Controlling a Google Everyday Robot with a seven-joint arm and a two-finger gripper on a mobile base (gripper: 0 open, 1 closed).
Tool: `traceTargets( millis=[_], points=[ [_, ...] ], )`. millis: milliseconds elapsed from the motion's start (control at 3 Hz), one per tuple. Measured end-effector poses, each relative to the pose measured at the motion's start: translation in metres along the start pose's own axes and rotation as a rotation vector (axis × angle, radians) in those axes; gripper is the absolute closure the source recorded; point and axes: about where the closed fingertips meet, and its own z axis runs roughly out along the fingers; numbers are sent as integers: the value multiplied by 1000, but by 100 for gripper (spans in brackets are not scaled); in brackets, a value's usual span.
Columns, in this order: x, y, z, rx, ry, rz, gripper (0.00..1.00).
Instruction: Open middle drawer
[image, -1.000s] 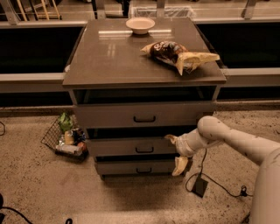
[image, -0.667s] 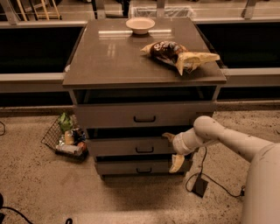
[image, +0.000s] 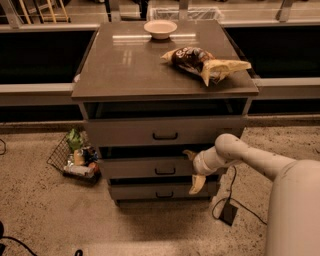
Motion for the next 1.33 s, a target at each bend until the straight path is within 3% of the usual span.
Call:
traceTargets(
  millis=[333, 667, 1333],
  points=[
    [4, -3, 12, 1, -17, 6, 10],
    [7, 0, 26, -19, -53, 12, 31],
    [0, -3, 16, -20, -56, 13, 78]
  ],
)
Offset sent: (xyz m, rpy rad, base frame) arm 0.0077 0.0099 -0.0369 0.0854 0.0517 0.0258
